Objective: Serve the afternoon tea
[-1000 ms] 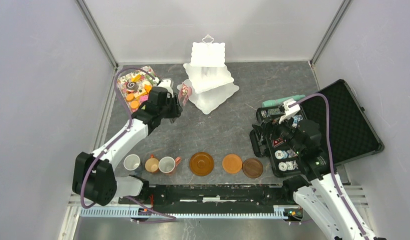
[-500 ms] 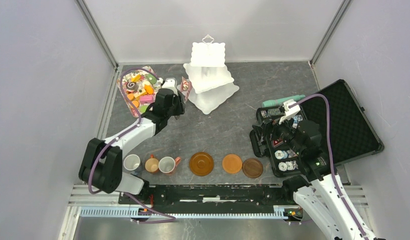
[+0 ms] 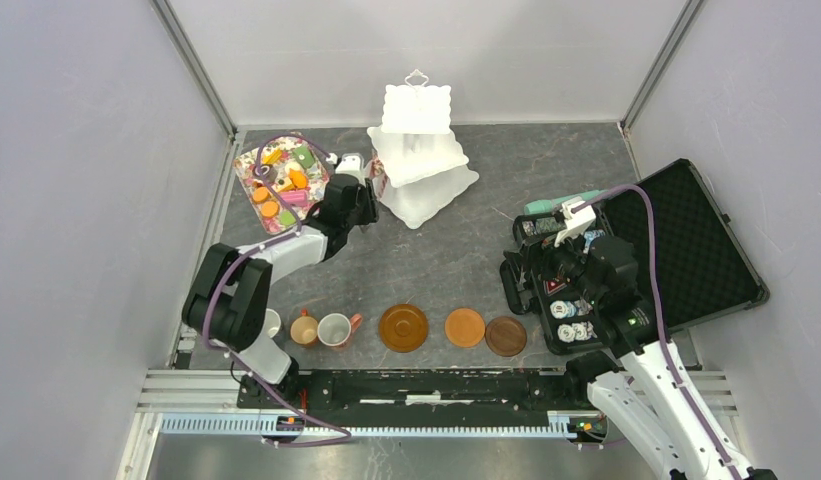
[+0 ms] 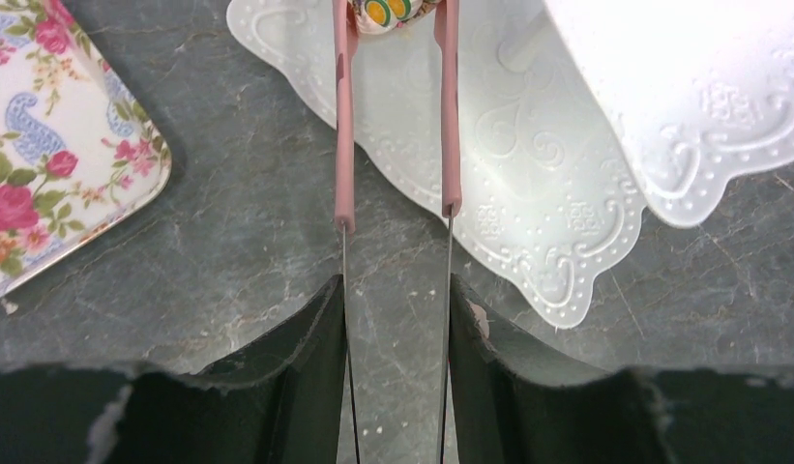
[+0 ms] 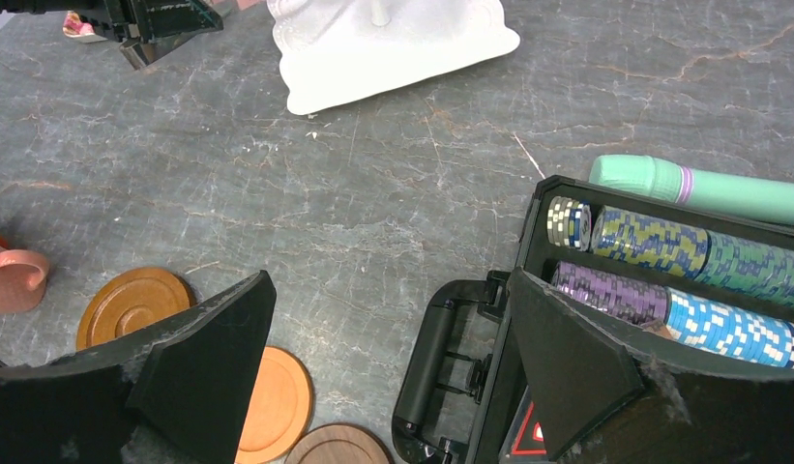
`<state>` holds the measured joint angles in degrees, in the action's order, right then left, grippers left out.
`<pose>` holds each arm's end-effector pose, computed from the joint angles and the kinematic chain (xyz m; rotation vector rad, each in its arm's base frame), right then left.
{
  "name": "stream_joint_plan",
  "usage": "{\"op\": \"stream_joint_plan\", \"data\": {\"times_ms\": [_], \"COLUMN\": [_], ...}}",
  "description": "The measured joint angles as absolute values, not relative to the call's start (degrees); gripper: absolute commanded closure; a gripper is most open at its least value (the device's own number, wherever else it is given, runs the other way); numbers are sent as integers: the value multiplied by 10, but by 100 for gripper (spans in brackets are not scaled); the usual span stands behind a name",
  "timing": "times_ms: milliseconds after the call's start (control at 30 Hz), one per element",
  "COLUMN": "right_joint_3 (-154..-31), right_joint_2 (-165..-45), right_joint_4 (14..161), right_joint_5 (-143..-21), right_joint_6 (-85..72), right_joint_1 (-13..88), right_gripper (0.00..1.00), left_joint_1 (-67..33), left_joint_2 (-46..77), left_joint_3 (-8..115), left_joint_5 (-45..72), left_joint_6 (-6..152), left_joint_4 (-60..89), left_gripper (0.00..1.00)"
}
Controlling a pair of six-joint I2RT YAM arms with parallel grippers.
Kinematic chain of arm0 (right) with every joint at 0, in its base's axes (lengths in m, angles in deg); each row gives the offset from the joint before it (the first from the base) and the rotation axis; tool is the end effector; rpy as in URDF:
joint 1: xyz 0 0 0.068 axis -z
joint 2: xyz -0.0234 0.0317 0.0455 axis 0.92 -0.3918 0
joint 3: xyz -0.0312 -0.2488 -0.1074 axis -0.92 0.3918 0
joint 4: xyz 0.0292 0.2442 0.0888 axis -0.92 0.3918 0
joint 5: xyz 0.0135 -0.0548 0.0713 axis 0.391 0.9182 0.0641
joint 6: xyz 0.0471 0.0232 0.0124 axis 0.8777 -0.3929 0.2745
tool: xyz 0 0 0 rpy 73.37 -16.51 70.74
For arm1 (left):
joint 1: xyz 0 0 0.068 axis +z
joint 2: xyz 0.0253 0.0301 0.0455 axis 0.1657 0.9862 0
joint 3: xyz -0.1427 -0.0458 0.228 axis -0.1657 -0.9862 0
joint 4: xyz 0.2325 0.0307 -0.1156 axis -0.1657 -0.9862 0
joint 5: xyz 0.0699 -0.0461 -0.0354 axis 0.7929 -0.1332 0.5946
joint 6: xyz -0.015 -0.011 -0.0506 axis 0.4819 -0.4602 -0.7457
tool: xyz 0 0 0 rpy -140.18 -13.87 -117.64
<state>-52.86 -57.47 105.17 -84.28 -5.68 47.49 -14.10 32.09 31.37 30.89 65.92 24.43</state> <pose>0.1365 0.0550 0.2983 -0.3172 1.8494 0.4933 0.3189 -0.1336 0.2047 0.0021 2.0965 -0.2821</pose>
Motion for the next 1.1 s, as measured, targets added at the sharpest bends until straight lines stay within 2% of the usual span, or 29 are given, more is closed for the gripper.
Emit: {"op": "stream_joint_plan", "data": {"times_ms": [467, 1100], "right_joint_3": [-527, -523], "right_joint_2": [-584, -600], "right_joint_4": [1058, 1057], "right_joint_5": [-836, -831], "right_joint_6": [-61, -61], "right_joint_1": [475, 475], "right_gripper": [2, 2], "left_joint_1": [-141, -146], "left_joint_2": [414, 447], "left_joint_3": [373, 407], "left_joint_5": [289, 259], "left_joint_6": [658, 658], "left_joint_4": [293, 286], "left_gripper": [78, 65]}}
